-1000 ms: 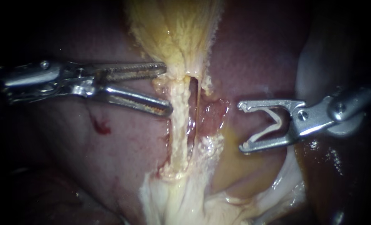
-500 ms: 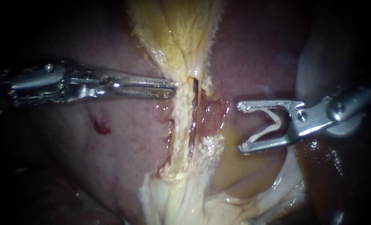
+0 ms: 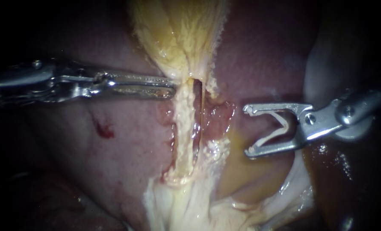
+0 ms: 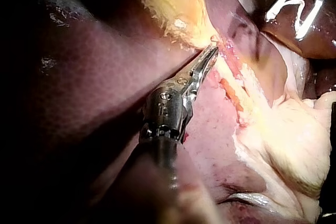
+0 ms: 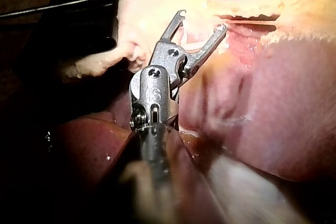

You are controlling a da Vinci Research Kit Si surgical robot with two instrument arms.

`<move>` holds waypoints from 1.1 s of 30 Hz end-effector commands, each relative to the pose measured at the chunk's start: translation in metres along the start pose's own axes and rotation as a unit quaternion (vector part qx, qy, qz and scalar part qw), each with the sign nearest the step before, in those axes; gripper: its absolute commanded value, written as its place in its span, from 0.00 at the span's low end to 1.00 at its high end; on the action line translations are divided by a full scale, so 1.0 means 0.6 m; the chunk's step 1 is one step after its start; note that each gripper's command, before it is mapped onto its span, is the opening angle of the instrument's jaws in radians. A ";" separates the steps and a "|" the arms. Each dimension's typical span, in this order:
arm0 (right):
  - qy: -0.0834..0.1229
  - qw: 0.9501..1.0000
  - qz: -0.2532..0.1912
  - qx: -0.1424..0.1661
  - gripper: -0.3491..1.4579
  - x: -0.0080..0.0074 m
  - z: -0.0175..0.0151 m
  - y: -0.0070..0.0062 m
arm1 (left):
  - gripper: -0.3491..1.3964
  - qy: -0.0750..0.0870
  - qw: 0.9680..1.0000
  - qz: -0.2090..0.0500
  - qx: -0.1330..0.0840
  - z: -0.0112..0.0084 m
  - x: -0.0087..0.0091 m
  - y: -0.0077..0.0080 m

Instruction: Grabbing gallbladder

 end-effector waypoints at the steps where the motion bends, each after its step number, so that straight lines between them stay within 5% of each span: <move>1: 0.000 1.000 0.000 0.000 0.46 0.0000 0.0000 0.0001 | 0.00 0.000 1.000 0.000 0.002 -0.0009 -0.0003 0.0002; 15: 0.000 1.000 0.000 0.000 0.46 -0.0001 -0.0001 0.0000 | 0.00 -0.010 1.000 -0.018 -0.014 -0.0107 -0.0052 0.0037; 33: 0.000 1.000 0.000 0.000 0.46 -0.0001 -0.0001 0.0001 | 0.00 -0.015 0.999 -0.026 -0.023 -0.0114 -0.0055 0.0030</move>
